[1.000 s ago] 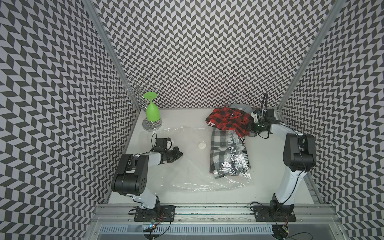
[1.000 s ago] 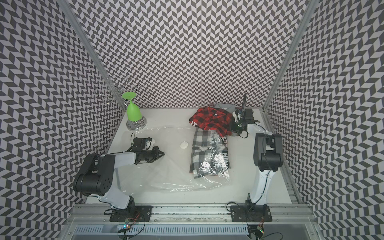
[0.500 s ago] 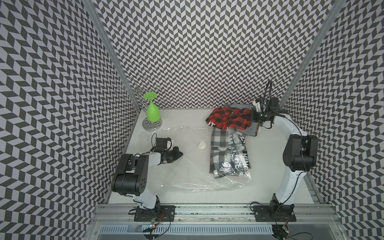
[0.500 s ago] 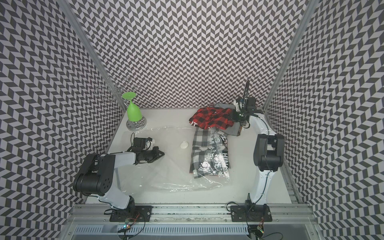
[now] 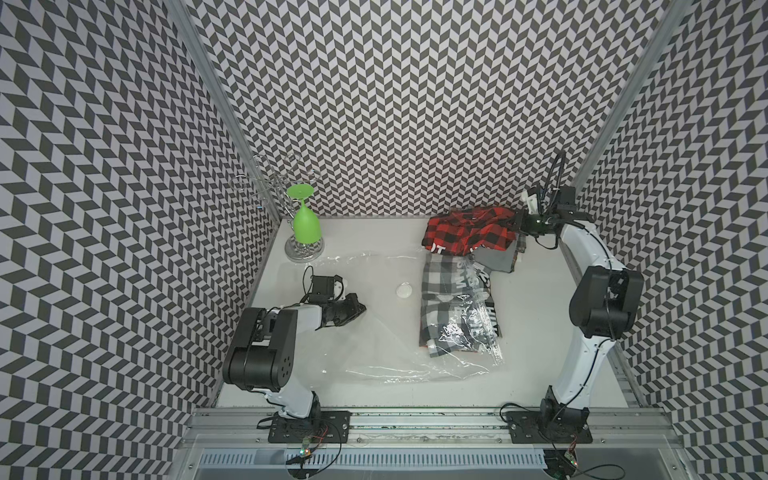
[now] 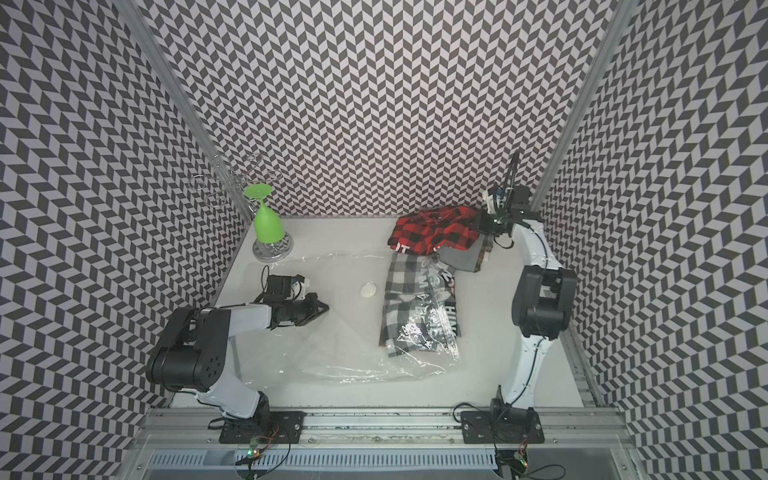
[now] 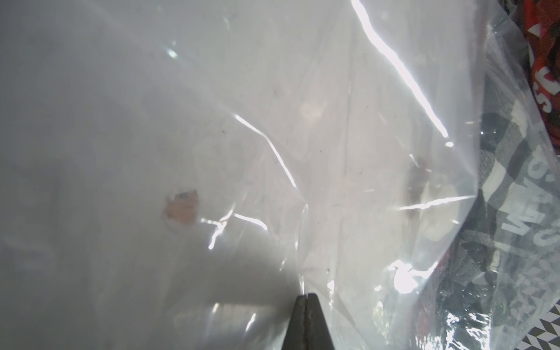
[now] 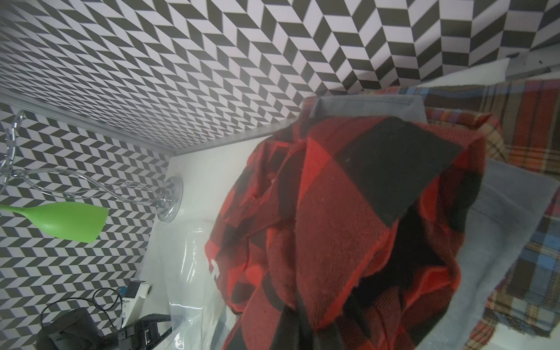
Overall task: Take the shirt out of the vacuum bag
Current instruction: Adjust the shirt at the center of the board, then take out the shirt from the vacuum bag.
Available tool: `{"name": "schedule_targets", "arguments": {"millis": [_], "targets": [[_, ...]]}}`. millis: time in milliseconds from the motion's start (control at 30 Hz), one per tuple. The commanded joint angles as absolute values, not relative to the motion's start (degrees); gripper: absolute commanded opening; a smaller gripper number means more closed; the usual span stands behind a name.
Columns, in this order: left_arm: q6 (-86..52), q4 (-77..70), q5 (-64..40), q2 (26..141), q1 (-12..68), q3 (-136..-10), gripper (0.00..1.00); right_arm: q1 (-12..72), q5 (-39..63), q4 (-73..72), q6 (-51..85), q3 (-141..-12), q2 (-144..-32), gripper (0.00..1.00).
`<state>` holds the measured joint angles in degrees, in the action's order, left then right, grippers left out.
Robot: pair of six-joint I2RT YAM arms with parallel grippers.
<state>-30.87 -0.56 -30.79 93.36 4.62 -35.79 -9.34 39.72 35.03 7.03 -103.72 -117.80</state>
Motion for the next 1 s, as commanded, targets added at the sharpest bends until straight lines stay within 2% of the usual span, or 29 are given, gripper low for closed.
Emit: {"name": "schedule_targets", "arguments": {"millis": [0,233,300,367,400,433,467,633,767,967], "targets": [[-29.55,11.23,-25.06,97.42,5.63,-32.21,0.0,-11.57,40.18,34.34,4.26,-100.8,-117.77,0.02],[-29.54,11.3,-25.06,97.47,5.64,-32.26,0.0,-14.55,39.63,33.83,2.46,-96.76,-118.85,0.11],[-29.51,11.42,-25.05,97.61,5.68,-32.26,0.0,-14.82,39.45,33.96,2.01,-96.21,-118.83,0.18],[-29.48,11.46,-25.05,97.47,5.63,-32.28,0.0,-15.22,38.94,33.79,1.85,-95.33,-118.65,0.21],[-29.49,11.47,-25.07,97.47,5.71,-32.26,0.0,-15.54,38.97,33.68,1.98,-94.98,-118.53,0.26],[-29.44,11.56,-24.98,97.39,5.7,-32.33,0.0,-15.77,39.14,33.35,2.31,-94.5,-118.12,0.38],[-29.46,11.55,-24.96,97.38,5.64,-32.3,0.0,-15.97,39.23,32.66,2.62,-93.83,-117.52,0.44],[-29.44,11.52,-24.83,97.47,5.66,-32.33,0.0,-17.75,41.84,28.29,6.57,-89.8,-110.99,0.57],[-29.47,11.6,-24.61,97.49,5.7,-32.34,0.0,-17.73,46.59,25.57,10.57,-82.62,-102.04,0.58],[-29.58,11.47,-24.35,97.38,5.69,-32.5,0.0,-16.0,53.88,20.06,15.63,-60.25,-89.71,0.53]]}}
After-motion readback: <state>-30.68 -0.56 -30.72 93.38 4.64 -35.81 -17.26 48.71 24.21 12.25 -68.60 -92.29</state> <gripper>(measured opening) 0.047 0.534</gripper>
